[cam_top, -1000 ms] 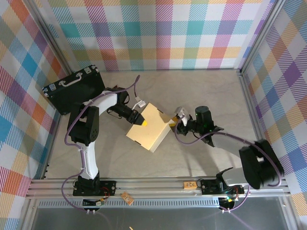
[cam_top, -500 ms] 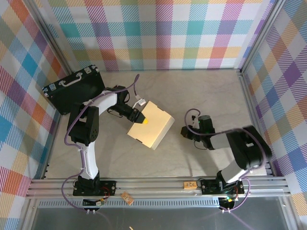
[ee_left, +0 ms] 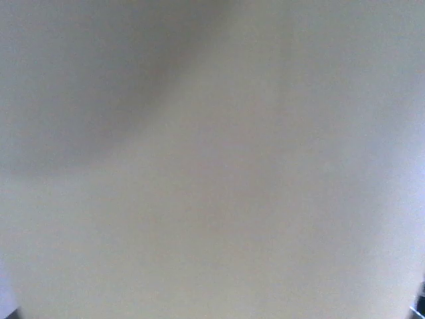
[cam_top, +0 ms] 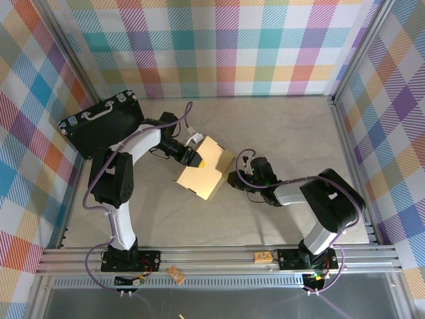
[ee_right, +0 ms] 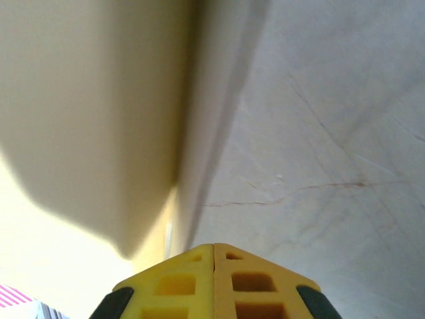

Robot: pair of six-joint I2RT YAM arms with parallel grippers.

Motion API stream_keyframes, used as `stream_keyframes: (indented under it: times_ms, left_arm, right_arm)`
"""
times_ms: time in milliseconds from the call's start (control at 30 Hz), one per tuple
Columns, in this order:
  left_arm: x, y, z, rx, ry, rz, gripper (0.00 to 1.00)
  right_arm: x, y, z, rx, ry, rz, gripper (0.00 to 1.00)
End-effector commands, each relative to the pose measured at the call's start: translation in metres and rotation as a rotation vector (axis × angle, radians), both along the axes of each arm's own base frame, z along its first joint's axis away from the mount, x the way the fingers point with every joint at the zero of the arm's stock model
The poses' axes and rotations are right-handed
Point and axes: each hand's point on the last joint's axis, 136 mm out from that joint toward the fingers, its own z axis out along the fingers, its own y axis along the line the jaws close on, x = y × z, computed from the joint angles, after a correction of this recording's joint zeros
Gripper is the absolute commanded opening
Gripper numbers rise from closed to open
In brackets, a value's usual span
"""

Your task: Fold the paper box

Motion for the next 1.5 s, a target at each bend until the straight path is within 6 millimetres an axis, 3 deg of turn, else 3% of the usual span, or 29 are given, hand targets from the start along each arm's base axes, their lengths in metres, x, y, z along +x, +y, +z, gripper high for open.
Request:
stream_keyframes:
  times_ms: [0, 100, 233, 333, 400, 533, 600, 667, 767, 833, 867, 967, 1033, 1133, 1200, 1267, 1333, 1400, 1467]
  left_arm:
    - [-0.008, 0.0, -0.004, 0.219, -0.064, -0.012, 0.28]
    - [-0.021, 0.002, -0.014, 0.363, -0.071, -0.065, 0.28]
    - [-0.021, -0.001, -0.018, 0.48, -0.096, -0.082, 0.28]
    - [-0.008, -0.001, -0.019, 0.641, -0.169, -0.059, 0.28]
    - [-0.001, -0.001, -0.017, 0.792, -0.264, -0.072, 0.28]
    - [-0.009, -0.011, -0.025, 0.953, -0.323, -0.165, 0.29]
    - [-0.013, -0.013, -0.04, 1.001, -0.3, -0.212, 0.29]
    - [-0.012, -0.011, -0.049, 1.055, -0.311, -0.23, 0.29]
    - [-0.008, -0.019, -0.049, 1.143, -0.432, -0.233, 0.31]
    - [-0.002, -0.028, -0.04, 1.2, -0.563, -0.195, 0.34]
    - [-0.001, -0.035, -0.035, 1.202, -0.617, -0.183, 0.41]
    - [-0.003, -0.063, -0.018, 1.155, -0.786, -0.13, 0.72]
    - [-0.013, -0.083, -0.014, 1.068, -0.805, -0.105, 0.96]
    - [-0.047, -0.112, -0.014, 0.856, -0.66, -0.097, 1.0]
    - [-0.059, -0.125, 0.005, 0.711, -0.62, -0.048, 1.0]
    - [-0.061, -0.129, 0.038, 0.559, -0.627, 0.058, 1.0]
    - [-0.058, -0.123, 0.08, 0.354, -0.61, 0.202, 1.0]
    - [-0.04, -0.097, 0.112, 0.141, -0.596, 0.37, 1.0]
    - [-0.005, -0.038, 0.124, 0.014, -0.667, 0.608, 1.0]
  right_arm:
    - [0.017, 0.008, 0.01, 0.007, -0.041, 0.011, 0.0]
    - [0.025, 0.009, -0.001, -0.015, -0.049, 0.013, 0.0]
    - [0.026, -0.004, -0.009, -0.002, -0.053, -0.008, 0.0]
    - [0.019, -0.034, -0.007, -0.032, -0.05, -0.067, 0.0]
    - [0.01, -0.074, -0.009, -0.147, -0.021, -0.156, 0.06]
    - [0.0, -0.146, 0.03, -0.212, -0.077, -0.303, 0.13]
    - [-0.005, -0.176, 0.06, -0.234, -0.146, -0.374, 0.18]
    - [-0.009, -0.195, 0.082, -0.224, -0.194, -0.424, 0.19]
    - [-0.012, -0.213, 0.099, -0.208, -0.216, -0.464, 0.2]
    - [-0.01, -0.217, 0.103, -0.184, -0.216, -0.471, 0.19]
    - [-0.01, -0.217, 0.102, -0.179, -0.213, -0.468, 0.19]
    - [-0.008, -0.216, 0.095, -0.177, -0.193, -0.461, 0.19]
    - [-0.008, -0.216, 0.089, -0.178, -0.175, -0.453, 0.19]
    - [-0.012, -0.214, 0.083, -0.179, -0.155, -0.44, 0.18]
    - [-0.016, -0.214, 0.082, -0.189, -0.148, -0.431, 0.18]
    - [-0.021, -0.209, 0.082, -0.195, -0.152, -0.39, 0.2]
    - [-0.023, -0.189, 0.089, -0.131, -0.196, -0.268, 0.36]
    - [-0.021, -0.166, 0.095, -0.054, -0.24, -0.123, 0.37]
    - [-0.007, -0.163, 0.094, -0.083, -0.277, -0.084, 0.38]
